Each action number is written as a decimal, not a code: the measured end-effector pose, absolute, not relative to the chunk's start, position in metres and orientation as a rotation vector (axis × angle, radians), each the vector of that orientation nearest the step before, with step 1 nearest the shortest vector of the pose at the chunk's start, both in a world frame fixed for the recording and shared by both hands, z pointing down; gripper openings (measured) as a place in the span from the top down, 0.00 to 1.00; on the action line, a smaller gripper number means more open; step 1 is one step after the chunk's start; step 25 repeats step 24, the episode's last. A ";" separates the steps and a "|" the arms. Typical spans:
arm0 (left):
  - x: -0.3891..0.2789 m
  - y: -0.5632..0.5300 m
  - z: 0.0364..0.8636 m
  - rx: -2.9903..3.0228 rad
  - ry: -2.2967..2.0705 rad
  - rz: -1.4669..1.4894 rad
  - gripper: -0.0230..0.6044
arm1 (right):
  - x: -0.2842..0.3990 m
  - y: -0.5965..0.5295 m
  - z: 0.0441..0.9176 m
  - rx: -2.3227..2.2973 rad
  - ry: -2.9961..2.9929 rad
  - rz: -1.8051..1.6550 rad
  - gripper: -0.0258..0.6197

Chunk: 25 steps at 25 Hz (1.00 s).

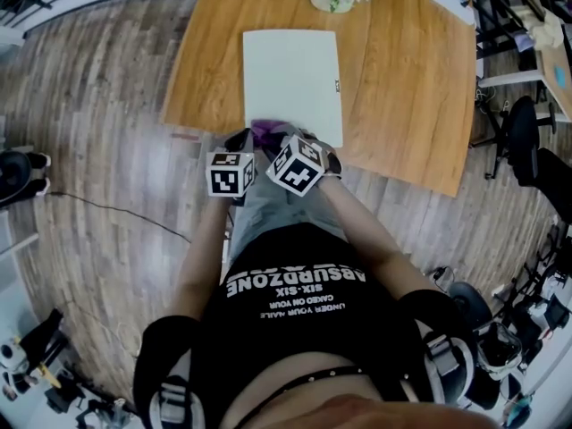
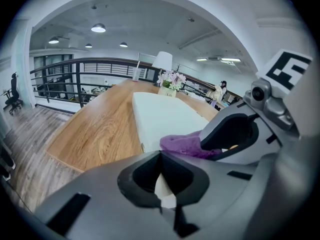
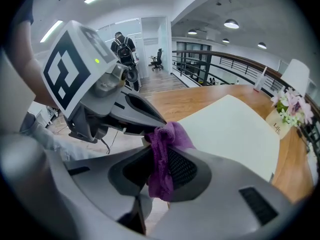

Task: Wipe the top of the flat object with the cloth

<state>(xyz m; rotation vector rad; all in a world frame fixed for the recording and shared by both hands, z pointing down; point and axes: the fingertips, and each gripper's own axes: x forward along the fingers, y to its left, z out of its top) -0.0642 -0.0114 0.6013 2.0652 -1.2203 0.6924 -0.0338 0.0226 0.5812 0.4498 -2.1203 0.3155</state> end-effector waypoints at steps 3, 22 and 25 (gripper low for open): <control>-0.066 -0.011 0.601 2.073 -1.222 0.700 0.94 | -0.036 0.022 0.581 0.458 -2.122 0.323 0.81; -0.062 -0.012 0.602 2.098 -1.222 0.706 0.94 | -0.035 0.020 0.585 0.463 -2.114 0.284 0.81; -0.062 -0.012 0.602 2.100 -1.220 0.708 0.94 | -0.034 0.020 0.586 0.463 -2.112 0.282 0.81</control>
